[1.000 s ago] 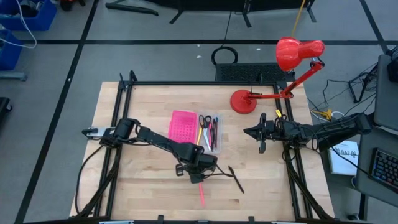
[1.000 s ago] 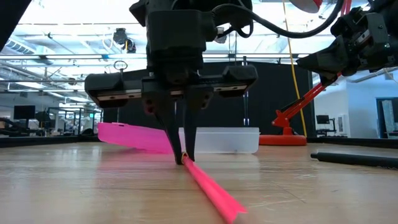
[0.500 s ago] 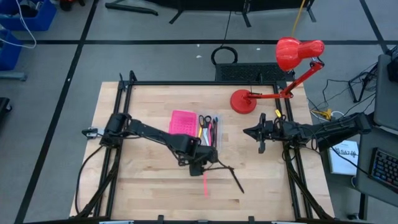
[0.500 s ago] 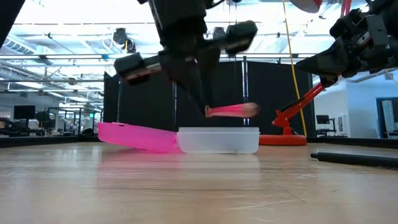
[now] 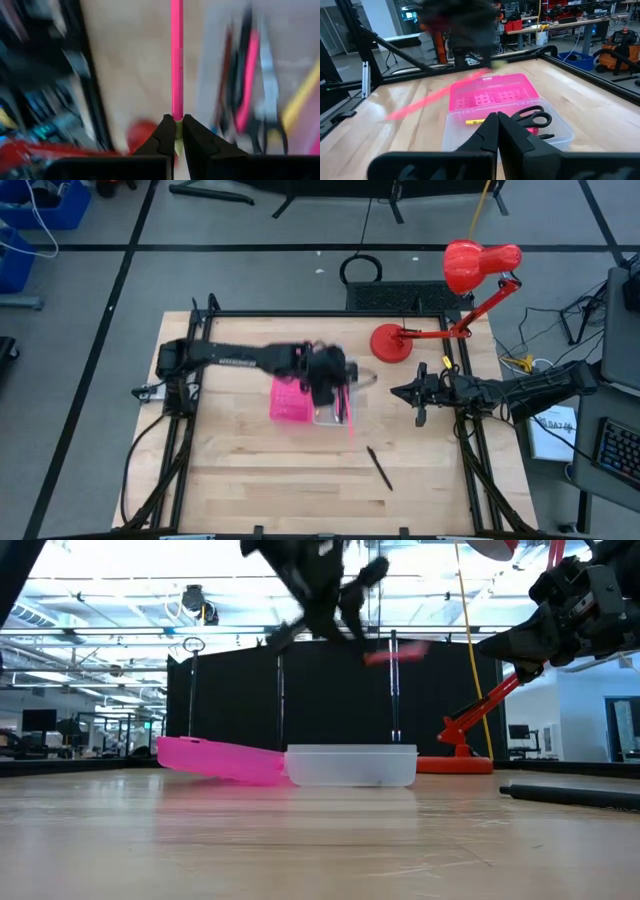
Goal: Pick & place school supplies into a supply box
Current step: Put the pink pencil into the supply box, then put the black pen into the supply box
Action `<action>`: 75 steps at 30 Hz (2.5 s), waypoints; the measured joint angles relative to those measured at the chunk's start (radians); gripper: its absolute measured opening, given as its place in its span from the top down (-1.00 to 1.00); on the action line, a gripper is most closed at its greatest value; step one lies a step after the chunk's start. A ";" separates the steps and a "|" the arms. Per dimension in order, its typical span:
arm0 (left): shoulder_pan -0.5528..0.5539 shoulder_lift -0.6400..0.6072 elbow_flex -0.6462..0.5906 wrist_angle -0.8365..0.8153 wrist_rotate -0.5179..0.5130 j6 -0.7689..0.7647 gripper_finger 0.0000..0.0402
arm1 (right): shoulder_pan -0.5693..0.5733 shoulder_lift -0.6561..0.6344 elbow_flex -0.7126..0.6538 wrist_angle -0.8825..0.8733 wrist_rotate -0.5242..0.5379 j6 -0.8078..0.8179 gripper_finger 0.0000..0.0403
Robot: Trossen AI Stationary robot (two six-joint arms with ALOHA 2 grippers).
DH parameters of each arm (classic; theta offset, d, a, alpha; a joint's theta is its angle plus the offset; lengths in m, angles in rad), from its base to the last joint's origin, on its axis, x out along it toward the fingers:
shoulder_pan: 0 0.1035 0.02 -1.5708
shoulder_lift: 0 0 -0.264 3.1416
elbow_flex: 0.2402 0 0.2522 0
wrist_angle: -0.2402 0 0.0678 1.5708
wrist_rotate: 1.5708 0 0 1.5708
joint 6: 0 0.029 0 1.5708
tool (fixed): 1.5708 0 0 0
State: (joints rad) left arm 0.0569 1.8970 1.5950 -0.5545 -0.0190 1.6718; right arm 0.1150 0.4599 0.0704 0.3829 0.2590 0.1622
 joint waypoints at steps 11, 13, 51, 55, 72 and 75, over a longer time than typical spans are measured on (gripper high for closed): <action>0.175 0.040 -0.002 -0.105 0.176 0.096 0.92 | 0.000 0.000 0.000 0.010 0.004 -0.001 1.00; 0.181 0.057 -0.002 -0.111 0.188 0.126 0.90 | 0.000 0.001 0.000 0.017 0.006 -0.002 1.00; 0.215 0.161 -0.001 -0.117 -0.013 0.027 0.19 | 0.000 0.003 0.000 0.106 -0.002 -0.095 1.00; 0.199 0.132 0.000 -0.127 -0.009 -0.025 0.21 | 0.000 0.004 0.000 0.106 -0.002 -0.095 1.00; 0.336 -0.660 -0.415 -0.097 0.553 -0.699 0.98 | 0.000 0.007 0.000 0.070 -0.002 -0.036 1.00; 0.399 -0.837 -0.635 0.137 0.635 -1.039 0.96 | 0.000 0.011 0.000 0.019 -0.001 0.012 1.00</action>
State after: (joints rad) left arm 0.4556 1.0604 0.9602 -0.4177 0.6157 0.6324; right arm 0.1148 0.4706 0.0704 0.4016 0.2577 0.1739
